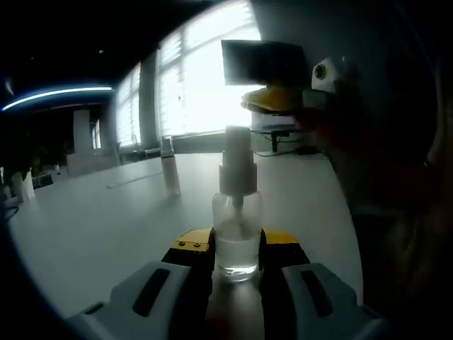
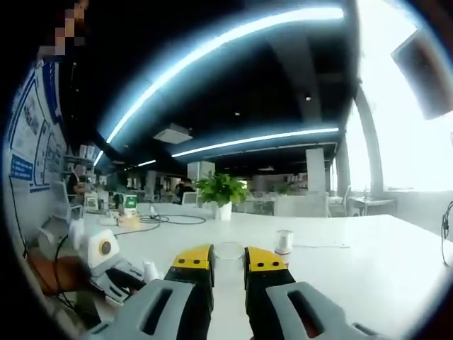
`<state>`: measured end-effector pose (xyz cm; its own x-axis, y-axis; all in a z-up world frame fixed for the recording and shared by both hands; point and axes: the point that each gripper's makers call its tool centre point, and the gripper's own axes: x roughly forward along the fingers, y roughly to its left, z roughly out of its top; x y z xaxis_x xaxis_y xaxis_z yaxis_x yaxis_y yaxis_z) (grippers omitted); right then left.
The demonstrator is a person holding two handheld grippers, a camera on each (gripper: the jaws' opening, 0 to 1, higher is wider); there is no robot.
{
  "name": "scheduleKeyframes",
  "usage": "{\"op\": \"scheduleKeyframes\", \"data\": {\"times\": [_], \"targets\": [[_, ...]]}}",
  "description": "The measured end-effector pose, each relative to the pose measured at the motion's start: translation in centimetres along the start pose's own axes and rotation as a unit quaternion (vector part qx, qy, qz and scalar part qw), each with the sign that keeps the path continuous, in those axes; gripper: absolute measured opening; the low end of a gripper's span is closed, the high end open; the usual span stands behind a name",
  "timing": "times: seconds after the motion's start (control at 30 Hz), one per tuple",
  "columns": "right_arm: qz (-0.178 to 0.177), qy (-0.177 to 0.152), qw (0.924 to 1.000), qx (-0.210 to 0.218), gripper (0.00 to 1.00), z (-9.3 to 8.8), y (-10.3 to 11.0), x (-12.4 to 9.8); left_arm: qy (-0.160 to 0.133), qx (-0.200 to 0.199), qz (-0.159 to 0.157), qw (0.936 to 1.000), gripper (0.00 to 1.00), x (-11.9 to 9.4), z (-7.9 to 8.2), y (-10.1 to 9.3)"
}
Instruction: Clamp pump bottle remove cover press pump head put on cover
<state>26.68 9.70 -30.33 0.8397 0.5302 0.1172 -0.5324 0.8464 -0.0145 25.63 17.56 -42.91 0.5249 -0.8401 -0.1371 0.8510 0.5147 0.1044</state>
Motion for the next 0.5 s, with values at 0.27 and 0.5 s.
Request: {"op": "scheduleKeyframes", "data": {"times": [0.27, 0.5], "targets": [[0.032, -0.015, 0.9993, 0.013, 0.12, 1.1, 1.9, 0.3, 0.001, 0.001, 0.001, 1.0, 0.15, 0.0, 0.0, 0.0], [0.05, -0.018, 0.9985, 0.016, 0.12, 1.8, 3.5, 0.7, 0.001, 0.0, 0.0, 1.0, 0.15, 0.0, 0.0, 0.0]]}}
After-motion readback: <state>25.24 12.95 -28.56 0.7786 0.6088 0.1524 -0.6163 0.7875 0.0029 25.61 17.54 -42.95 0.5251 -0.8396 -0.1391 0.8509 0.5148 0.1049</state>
